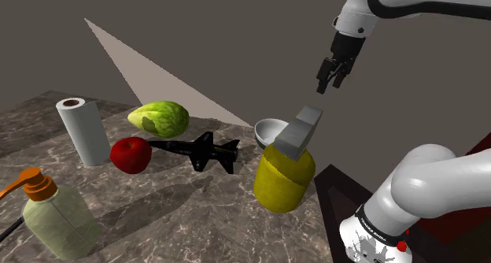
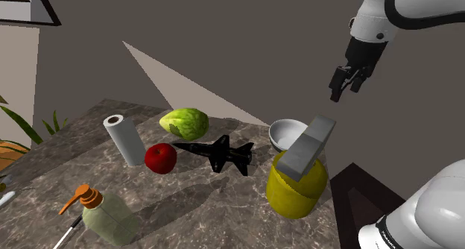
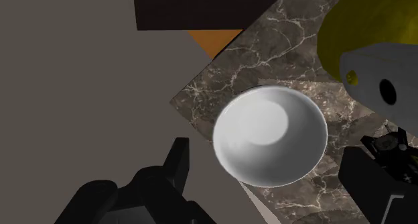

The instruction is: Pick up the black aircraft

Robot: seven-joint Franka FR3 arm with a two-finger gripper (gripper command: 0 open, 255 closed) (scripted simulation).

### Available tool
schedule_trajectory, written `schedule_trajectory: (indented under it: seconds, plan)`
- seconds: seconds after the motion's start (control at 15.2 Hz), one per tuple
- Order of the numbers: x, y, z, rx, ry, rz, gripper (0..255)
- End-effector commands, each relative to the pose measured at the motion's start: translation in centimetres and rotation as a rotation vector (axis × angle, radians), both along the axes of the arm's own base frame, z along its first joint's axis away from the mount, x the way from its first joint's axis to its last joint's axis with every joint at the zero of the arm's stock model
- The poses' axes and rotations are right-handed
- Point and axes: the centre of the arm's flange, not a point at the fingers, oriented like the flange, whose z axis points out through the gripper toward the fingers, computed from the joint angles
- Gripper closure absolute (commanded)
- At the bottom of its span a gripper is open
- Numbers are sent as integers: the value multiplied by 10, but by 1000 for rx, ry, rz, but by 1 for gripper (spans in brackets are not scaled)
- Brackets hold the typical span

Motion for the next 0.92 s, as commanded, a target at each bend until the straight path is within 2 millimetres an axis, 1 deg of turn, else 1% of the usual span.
schedule_trajectory:
  seconds: [0.0, 0.4, 0.86]
  plan:
    - [0, 0, 0, 0, 0, 0, 0]
    - [61, 39, -36, 18, 29, 100, 0]
    - [126, 92, -80, 39, 62, 216, 0]
